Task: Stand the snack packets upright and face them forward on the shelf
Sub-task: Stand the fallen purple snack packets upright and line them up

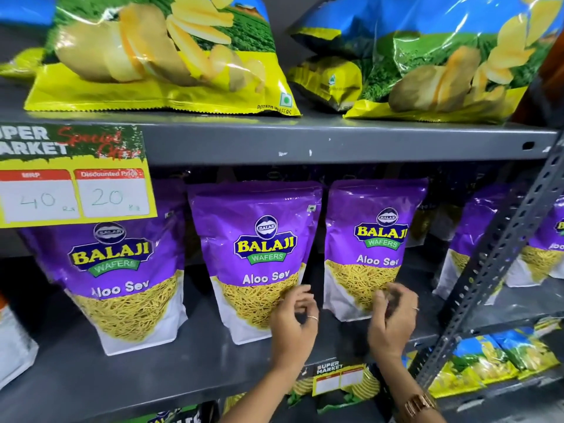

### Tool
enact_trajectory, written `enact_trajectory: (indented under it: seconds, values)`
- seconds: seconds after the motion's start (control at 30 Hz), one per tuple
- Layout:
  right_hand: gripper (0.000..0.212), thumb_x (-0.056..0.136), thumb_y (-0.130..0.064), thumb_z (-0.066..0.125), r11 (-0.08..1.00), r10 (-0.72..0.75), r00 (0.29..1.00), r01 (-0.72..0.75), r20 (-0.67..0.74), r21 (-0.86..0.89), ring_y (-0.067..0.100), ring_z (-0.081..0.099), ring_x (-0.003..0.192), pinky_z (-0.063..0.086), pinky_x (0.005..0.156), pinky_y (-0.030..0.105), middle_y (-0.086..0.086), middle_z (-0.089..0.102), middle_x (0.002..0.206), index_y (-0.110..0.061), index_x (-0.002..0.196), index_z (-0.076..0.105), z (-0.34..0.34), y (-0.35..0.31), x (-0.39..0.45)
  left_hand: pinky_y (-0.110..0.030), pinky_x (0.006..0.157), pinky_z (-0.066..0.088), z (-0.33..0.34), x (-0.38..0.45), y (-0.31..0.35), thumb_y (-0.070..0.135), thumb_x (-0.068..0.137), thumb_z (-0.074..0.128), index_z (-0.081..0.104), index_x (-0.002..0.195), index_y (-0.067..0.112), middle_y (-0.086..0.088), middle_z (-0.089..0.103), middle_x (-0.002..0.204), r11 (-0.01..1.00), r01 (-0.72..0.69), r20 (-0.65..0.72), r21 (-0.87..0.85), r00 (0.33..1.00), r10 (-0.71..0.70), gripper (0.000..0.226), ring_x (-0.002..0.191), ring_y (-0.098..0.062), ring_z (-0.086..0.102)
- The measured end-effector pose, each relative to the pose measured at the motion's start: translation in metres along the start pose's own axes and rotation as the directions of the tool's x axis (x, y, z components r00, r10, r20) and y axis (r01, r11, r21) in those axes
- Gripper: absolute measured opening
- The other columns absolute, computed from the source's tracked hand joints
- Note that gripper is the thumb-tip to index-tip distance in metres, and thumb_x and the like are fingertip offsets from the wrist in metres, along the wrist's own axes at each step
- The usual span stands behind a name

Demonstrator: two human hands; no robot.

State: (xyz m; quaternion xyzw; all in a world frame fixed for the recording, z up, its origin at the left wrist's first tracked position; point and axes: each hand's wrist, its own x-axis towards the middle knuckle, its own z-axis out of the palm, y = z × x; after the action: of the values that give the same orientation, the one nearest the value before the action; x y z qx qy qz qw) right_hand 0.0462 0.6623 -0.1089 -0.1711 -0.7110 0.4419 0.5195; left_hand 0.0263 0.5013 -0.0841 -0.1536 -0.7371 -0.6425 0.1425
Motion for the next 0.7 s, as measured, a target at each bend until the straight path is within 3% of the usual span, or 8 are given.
enact_trajectory:
  seconds: [0.1,0.17,0.3,0.37,0.43,0.57,0.63,0.7]
  values:
    - [0.019,0.081,-0.032,0.048,0.99,-0.115,0.991,0.108,0.071,0.093,0.011,0.048,0.073,0.04,0.068,0.012,0.006,0.052,0.081,-0.017,0.092,0.051,0.02,-0.032,-0.017,-0.008,0.06,0.046,-0.042,-0.005,0.009,0.019,0.074,0.059,0.059,0.08,0.039,0.009,0.065,0.069,0.997,-0.052,-0.211,-0.049,0.977,0.04,0.021,0.065,-0.006,0.061]
    - [0.006,0.081,-0.029,0.049,0.974,-0.186,0.973,0.163,0.138,0.158,0.002,0.044,0.065,0.036,0.062,0.006,-0.001,0.049,0.072,-0.027,0.087,0.05,0.038,-0.05,-0.032,-0.014,0.055,0.046,-0.072,-0.004,0.01,0.019,0.073,0.058,0.059,0.077,0.035,0.007,0.063,0.064,0.995,-0.067,-0.349,-0.07,0.936,0.038,0.017,0.058,-0.01,0.058]
    - [0.01,0.081,-0.031,0.05,0.949,-0.274,0.908,0.202,0.318,0.241,0.002,0.049,0.059,0.042,0.055,0.017,-0.01,0.052,0.07,-0.039,0.087,0.047,0.071,-0.084,-0.068,-0.025,0.058,0.044,-0.133,0.011,0.003,0.025,0.075,0.055,0.06,0.083,0.014,0.012,0.058,0.064,0.999,-0.03,-0.6,-0.02,0.8,0.012,0.015,0.055,-0.007,0.051]
    - [0.008,0.083,-0.034,0.05,0.937,-0.329,0.858,0.243,0.394,0.252,0.012,0.053,0.061,0.047,0.056,0.029,-0.002,0.057,0.072,-0.028,0.088,0.049,0.086,-0.1,-0.087,-0.03,0.065,0.043,-0.162,0.017,0.0,0.02,0.074,0.058,0.057,0.091,0.005,0.0,0.057,0.077,0.999,-0.022,-0.696,0.029,0.717,0.036,0.023,0.063,-0.014,0.048]
    - [0.014,0.084,-0.031,0.051,0.907,-0.419,0.779,0.333,0.467,0.259,0.016,0.052,0.063,0.047,0.058,0.03,0.009,0.06,0.071,-0.02,0.091,0.049,0.102,-0.118,-0.106,-0.029,0.078,0.042,-0.19,0.02,-0.007,0.013,0.069,0.062,0.052,0.1,-0.003,-0.017,0.053,0.095,0.991,-0.001,-0.722,0.135,0.685,0.099,0.036,0.079,-0.02,0.047]
    - [0.03,0.082,-0.023,0.058,0.918,-0.391,0.675,0.329,0.625,0.22,0.011,0.052,0.067,0.044,0.065,0.027,0.01,0.063,0.079,-0.014,0.11,0.052,0.132,-0.144,-0.135,-0.051,0.101,0.041,-0.235,0.029,-0.037,0.017,0.066,0.072,0.036,0.124,-0.003,-0.03,0.037,0.13,0.989,0.08,-0.596,0.12,0.803,0.007,0.071,0.119,-0.043,0.044]
    - [0.048,0.083,-0.025,0.06,0.964,-0.261,0.664,0.217,0.701,0.153,0.013,0.057,0.084,0.044,0.079,0.028,0.01,0.063,0.103,-0.009,0.125,0.045,0.147,-0.148,-0.145,-0.026,0.101,0.045,-0.249,0.034,-0.046,0.004,0.07,0.075,0.025,0.134,0.002,-0.023,0.034,0.142,0.996,0.066,-0.45,-0.065,0.889,-0.089,0.081,0.127,-0.032,0.043]
    - [0.066,0.083,-0.025,0.063,0.992,-0.125,0.605,0.066,0.786,0.107,0.011,0.048,0.114,0.035,0.098,0.022,0.008,0.048,0.133,-0.008,0.137,0.029,0.159,-0.152,-0.149,-0.002,0.085,0.043,-0.258,0.038,-0.054,-0.006,0.072,0.069,0.017,0.138,0.01,-0.01,0.033,0.145,0.992,0.058,-0.306,-0.115,0.948,-0.091,0.087,0.121,-0.006,0.048]
